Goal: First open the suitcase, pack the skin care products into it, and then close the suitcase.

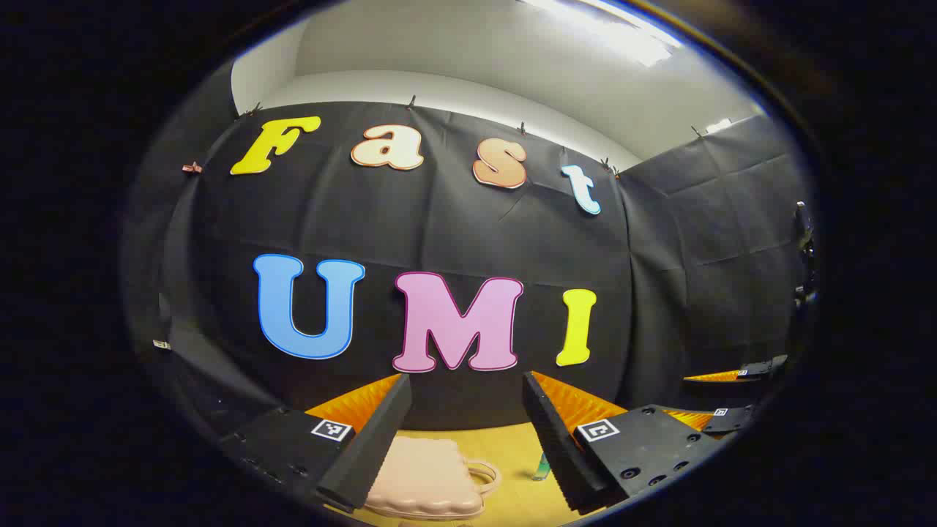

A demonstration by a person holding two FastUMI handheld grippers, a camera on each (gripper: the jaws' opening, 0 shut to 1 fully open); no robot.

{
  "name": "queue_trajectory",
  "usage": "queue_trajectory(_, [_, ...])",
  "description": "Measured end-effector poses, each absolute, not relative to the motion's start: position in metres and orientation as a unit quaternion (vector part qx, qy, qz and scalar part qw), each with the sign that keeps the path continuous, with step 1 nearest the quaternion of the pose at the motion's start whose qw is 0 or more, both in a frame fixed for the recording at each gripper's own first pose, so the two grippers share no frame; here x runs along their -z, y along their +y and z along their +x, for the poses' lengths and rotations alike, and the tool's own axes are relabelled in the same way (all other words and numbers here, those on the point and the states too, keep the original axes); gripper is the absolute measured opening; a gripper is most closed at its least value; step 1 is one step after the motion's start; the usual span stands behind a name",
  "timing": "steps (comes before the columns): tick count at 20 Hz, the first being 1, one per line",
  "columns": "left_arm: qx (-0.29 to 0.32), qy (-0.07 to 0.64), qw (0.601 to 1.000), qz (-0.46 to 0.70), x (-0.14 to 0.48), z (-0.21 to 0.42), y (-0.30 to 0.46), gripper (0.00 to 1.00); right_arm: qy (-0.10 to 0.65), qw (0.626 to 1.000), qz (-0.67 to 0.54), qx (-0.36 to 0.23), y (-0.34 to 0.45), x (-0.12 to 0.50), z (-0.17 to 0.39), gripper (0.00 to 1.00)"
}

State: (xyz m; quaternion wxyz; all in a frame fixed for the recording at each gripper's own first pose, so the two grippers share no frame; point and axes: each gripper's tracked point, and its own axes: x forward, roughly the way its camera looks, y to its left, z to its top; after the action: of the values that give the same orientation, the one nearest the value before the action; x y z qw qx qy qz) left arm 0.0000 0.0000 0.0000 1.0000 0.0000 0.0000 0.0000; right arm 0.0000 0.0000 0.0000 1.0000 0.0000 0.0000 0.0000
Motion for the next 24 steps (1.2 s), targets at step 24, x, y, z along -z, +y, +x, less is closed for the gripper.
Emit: queue_trajectory(24, [-0.020,0.080,0.997,-0.009,0.072,0.032,-0.016,0.96,0.015,1.000,-0.006,0.008,-0.033,0.023,0.031,0.96])
